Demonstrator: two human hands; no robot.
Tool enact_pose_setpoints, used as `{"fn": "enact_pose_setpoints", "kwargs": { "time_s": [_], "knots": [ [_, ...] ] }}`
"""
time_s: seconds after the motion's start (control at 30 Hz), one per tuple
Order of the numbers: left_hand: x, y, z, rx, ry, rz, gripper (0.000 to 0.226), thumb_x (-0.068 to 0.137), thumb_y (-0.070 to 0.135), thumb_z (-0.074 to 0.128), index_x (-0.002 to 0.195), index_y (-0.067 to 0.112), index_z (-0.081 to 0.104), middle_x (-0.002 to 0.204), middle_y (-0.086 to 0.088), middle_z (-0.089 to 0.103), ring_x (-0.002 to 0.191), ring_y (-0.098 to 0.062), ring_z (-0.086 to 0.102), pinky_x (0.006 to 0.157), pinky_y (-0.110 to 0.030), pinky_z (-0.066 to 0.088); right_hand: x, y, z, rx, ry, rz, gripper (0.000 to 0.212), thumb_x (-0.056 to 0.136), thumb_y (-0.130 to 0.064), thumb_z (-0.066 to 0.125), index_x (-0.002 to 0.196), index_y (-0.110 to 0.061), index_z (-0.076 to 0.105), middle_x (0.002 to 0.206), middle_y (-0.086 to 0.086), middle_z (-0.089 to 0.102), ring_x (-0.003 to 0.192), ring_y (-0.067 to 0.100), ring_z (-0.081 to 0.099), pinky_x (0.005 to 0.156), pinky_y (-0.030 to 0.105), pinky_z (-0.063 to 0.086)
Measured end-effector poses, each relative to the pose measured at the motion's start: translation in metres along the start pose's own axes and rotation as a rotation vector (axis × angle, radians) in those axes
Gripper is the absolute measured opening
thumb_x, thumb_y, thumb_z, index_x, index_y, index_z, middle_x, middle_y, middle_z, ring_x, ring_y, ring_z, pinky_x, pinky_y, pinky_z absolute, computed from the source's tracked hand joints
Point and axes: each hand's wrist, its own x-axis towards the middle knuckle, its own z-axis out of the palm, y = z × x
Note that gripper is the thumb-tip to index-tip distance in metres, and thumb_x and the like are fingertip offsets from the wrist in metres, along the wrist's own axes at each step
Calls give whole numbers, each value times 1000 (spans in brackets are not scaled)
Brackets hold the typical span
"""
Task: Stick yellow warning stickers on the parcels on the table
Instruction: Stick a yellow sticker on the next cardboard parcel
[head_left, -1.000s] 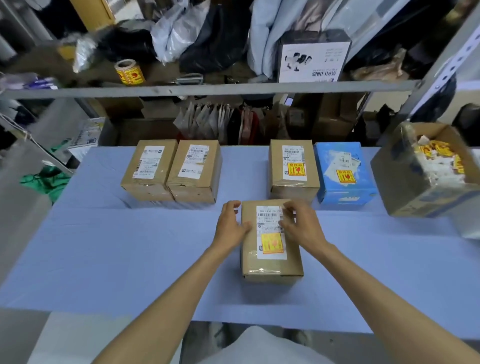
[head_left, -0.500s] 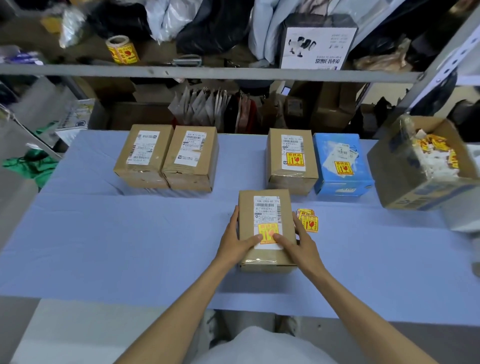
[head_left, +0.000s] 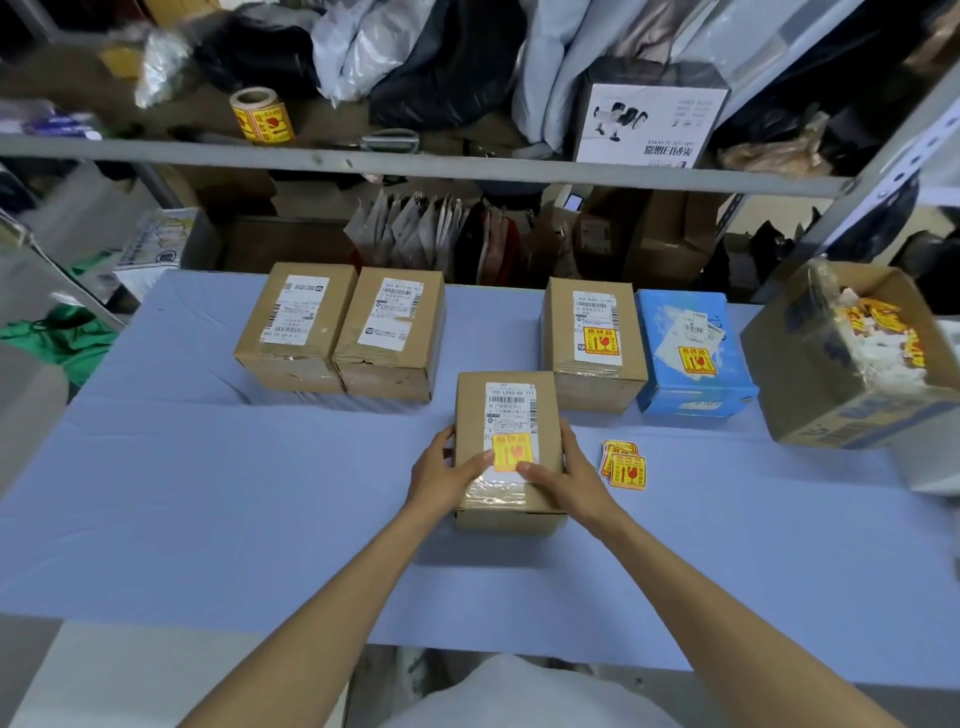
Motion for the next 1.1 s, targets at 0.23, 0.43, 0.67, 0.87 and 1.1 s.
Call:
{"fn": "enact_pose_setpoints", "kwargs": {
  "time_s": [0.23,0.43,0.67,0.87,1.1],
  "knots": [
    [22,14,-17,17,16,-40,66,77,41,76,134,27,46,115,-6,67,89,-17,65,67,-21,49,20,-19,15,-114,140,-46,62,75,-28,78,122,-41,40,103,-21,59,88,-6,59,68,11,45],
    [34,17,-37,72,71,-20,68,78,42,74,137,28,43,123,0,63,103,-19,62,88,-34,50,35,-29,31,-81,169,-25,67,78,-28,76,135,-27,40,113,-13,58,97,6,59,81,22,50],
    [67,53,-38,39,-43,83,69,82,27,73,142,23,40,131,1,58,105,-12,55,84,-25,45,61,-60,12,-9,222,-35,43,83,-17,71,119,-25,50,107,-8,62,88,0,59,71,16,47],
    [90,70,-30,36,-103,48,68,84,26,71,143,25,37,129,-3,59,104,-17,58,72,-21,48,79,-71,-5,-64,255,11,43,83,-11,70,122,-9,54,121,7,64,103,20,62,87,32,50],
    [113,89,-39,61,-40,86,68,85,25,69,145,27,38,134,0,58,118,-20,55,103,-38,44,111,-94,-6,-238,309,-43,47,79,-23,75,120,-12,55,118,2,65,93,14,57,78,26,45]
  ]
}}
